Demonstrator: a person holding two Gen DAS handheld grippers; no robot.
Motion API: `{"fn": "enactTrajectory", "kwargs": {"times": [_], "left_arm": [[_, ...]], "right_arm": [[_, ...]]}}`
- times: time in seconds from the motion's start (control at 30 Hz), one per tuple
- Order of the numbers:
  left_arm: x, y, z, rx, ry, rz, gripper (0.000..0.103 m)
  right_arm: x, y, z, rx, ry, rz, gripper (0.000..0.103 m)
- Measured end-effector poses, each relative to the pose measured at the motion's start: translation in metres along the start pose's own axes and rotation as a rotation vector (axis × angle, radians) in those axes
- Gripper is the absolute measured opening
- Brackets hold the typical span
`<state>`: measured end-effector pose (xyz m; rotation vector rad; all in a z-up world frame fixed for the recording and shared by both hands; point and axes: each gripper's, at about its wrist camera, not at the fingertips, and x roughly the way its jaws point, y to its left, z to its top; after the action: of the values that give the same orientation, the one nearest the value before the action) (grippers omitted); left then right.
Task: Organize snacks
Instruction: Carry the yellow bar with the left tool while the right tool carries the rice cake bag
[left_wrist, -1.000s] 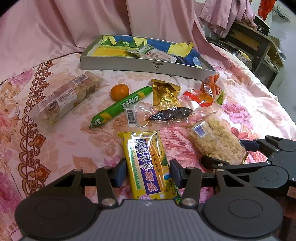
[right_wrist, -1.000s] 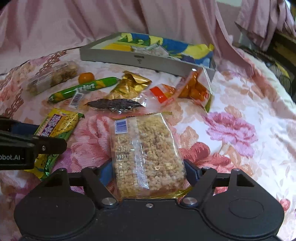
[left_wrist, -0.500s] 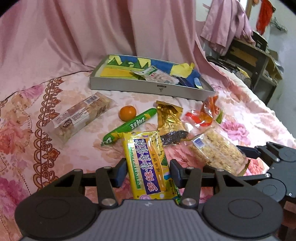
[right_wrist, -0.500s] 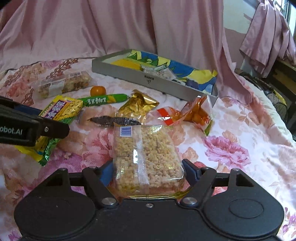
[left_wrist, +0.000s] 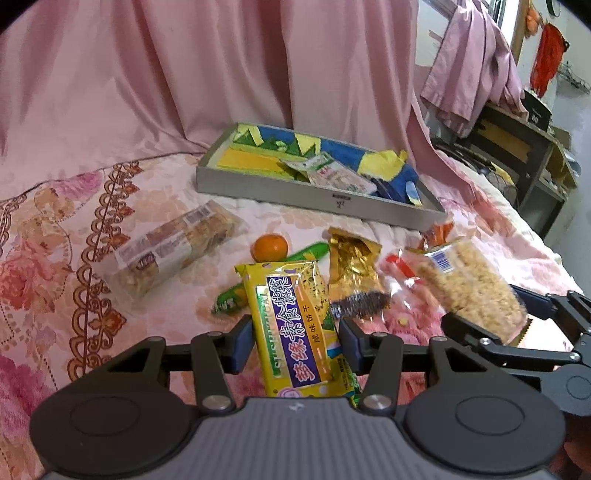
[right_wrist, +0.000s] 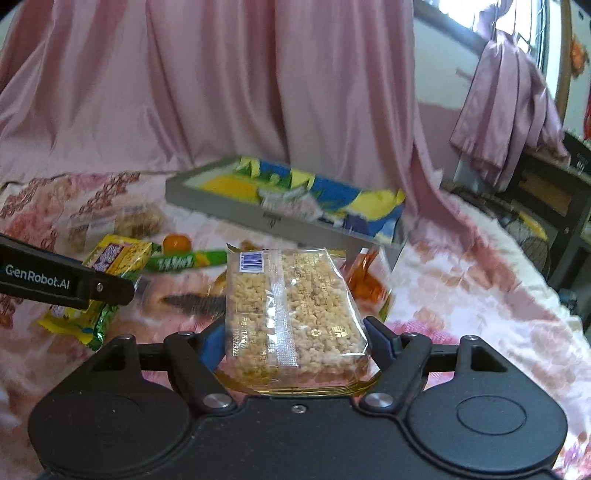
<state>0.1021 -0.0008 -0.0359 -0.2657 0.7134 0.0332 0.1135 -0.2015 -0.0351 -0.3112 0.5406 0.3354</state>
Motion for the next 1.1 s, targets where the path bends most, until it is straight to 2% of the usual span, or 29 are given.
{"fn": "enactTrajectory", "kwargs": {"times": [0.43, 0.6, 0.73, 0.9, 1.1], "left_arm": [[0.02, 0.0, 0.034, -0.039, -0.061, 0.035, 0.054], [0.031, 0.0, 0.064, -0.05, -0.094, 0.06, 0.054], [0.043, -0.007, 0.092, -0.022, -0.132, 0.074, 0.054], [0.069, -0.022, 0.128, -0.019, -0.148, 0.064, 0.054], [0.122, -0.036, 0.169, -0.046, -0.136, 0.07, 0.054]], "right_arm": [[0.021, -0.015, 0.022, 0.009, -0.15, -0.022, 0.077], [0.044, -0.027, 0.039, 0.038, -0.195, -0.037, 0.077], [0.066, -0.039, 0.056, 0.063, -0.256, -0.048, 0.077], [0.098, -0.061, 0.081, 0.128, -0.311, -0.041, 0.077], [0.143, -0.091, 0.101, 0.175, -0.286, -0.019, 0.077]]}}
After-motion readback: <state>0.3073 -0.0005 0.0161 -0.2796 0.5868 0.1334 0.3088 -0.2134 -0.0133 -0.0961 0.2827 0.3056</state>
